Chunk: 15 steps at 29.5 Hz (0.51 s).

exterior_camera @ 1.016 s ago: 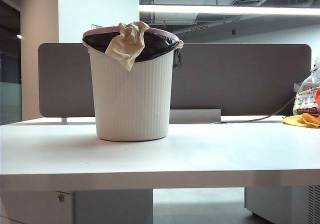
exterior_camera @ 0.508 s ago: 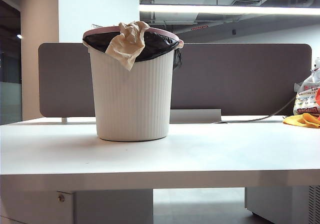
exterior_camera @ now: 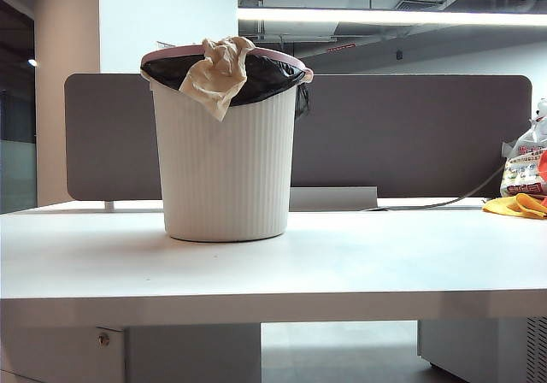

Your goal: Pick up all the trash on the table and put it in the trash can.

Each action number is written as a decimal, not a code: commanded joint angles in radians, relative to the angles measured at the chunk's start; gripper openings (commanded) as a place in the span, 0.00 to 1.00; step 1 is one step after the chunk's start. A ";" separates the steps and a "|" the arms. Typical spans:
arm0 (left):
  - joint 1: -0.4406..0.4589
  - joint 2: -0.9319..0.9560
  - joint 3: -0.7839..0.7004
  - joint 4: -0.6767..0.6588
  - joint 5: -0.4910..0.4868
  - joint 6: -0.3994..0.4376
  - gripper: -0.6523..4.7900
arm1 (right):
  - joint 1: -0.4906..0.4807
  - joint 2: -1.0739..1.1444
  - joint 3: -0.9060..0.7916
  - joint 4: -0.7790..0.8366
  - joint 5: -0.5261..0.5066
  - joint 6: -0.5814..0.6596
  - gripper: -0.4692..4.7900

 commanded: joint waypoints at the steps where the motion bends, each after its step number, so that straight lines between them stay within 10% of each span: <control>1: 0.000 -0.001 0.003 0.006 -0.065 0.001 1.00 | 0.021 -0.006 0.006 0.019 -0.022 0.011 0.96; 11: 0.000 0.016 0.003 0.003 -0.127 0.027 1.00 | 0.068 -0.006 0.006 0.021 -0.025 0.012 0.96; 15: 0.000 0.016 0.003 0.003 -0.132 0.027 0.77 | 0.068 -0.006 0.006 0.021 -0.025 0.011 0.96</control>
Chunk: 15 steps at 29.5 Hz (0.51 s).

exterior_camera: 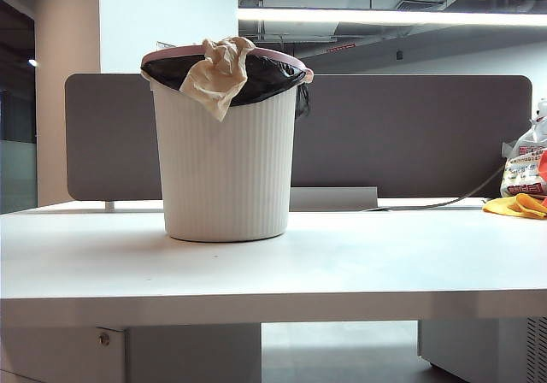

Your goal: Pick up all the trash on the table and put it in the trash can.

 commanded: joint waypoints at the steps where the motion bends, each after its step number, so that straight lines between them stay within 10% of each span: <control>1: 0.000 -0.003 0.003 0.013 -0.007 0.003 0.69 | 0.000 -0.006 0.005 0.016 -0.005 0.001 0.96; 6: 0.000 -0.003 0.003 0.014 -0.007 0.003 0.23 | -0.001 -0.007 0.005 0.024 -0.005 0.000 0.96; 15: 0.000 -0.003 0.003 0.006 -0.124 0.003 0.21 | -0.006 -0.006 0.005 0.100 0.111 -0.071 0.97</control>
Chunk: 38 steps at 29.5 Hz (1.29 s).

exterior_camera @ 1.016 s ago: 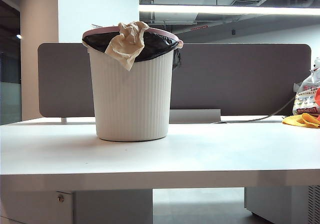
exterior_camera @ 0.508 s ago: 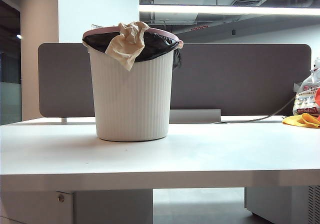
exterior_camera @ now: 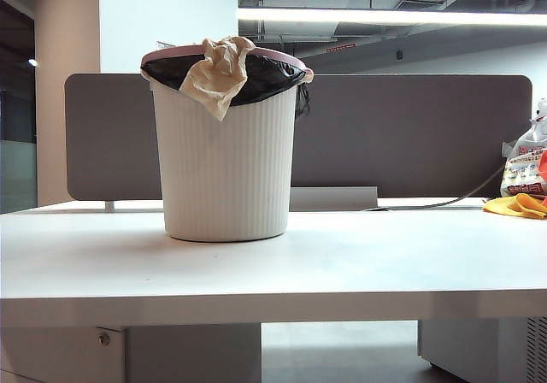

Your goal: Pick up all the trash on the table and put it in the trash can.

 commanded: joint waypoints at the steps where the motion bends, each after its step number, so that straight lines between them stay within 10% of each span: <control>1: 0.000 -0.003 0.003 0.005 -0.132 0.004 0.21 | -0.008 -0.006 0.006 0.038 0.091 -0.066 0.97; 12: 0.016 0.001 0.003 -0.030 -0.206 0.000 0.25 | -0.066 -0.007 0.006 0.043 0.167 -0.092 0.97; 18: 0.016 0.076 0.024 -0.037 -0.191 -0.002 0.78 | -0.065 -0.007 0.006 0.042 0.146 -0.143 0.97; 35: 0.031 0.076 0.241 -0.397 -0.192 -0.005 0.98 | -0.065 -0.033 0.010 -0.299 0.257 -0.509 0.96; 38: 0.031 -0.012 0.257 -0.517 -0.265 0.005 0.74 | -0.068 -0.050 0.010 -0.352 0.256 -0.549 0.56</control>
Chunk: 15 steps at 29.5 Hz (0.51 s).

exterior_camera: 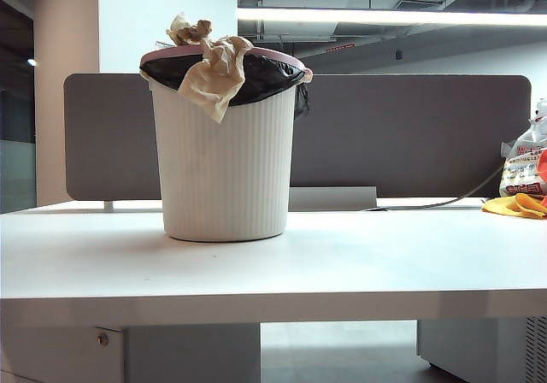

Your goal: Pick up all the trash on the table and put it in the trash can.

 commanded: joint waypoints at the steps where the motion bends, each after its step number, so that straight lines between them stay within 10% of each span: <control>1: 0.003 -0.101 0.018 -0.119 -0.099 0.016 0.62 | -0.005 -0.037 0.006 -0.069 0.003 -0.091 0.28; 2: 0.003 -0.129 0.018 -0.154 -0.129 0.015 0.47 | -0.013 -0.049 0.006 -0.108 0.014 -0.152 0.05; 4: 0.003 -0.190 0.018 -0.241 -0.183 0.015 0.13 | -0.014 -0.076 0.006 -0.190 0.156 -0.212 0.07; 9: 0.003 -0.317 0.016 -0.477 -0.188 -0.012 0.11 | -0.014 -0.144 0.007 -0.332 0.439 -0.290 0.07; 15: 0.003 -0.462 -0.023 -0.744 -0.237 -0.024 0.11 | -0.015 -0.250 0.008 -0.371 0.443 -0.311 0.07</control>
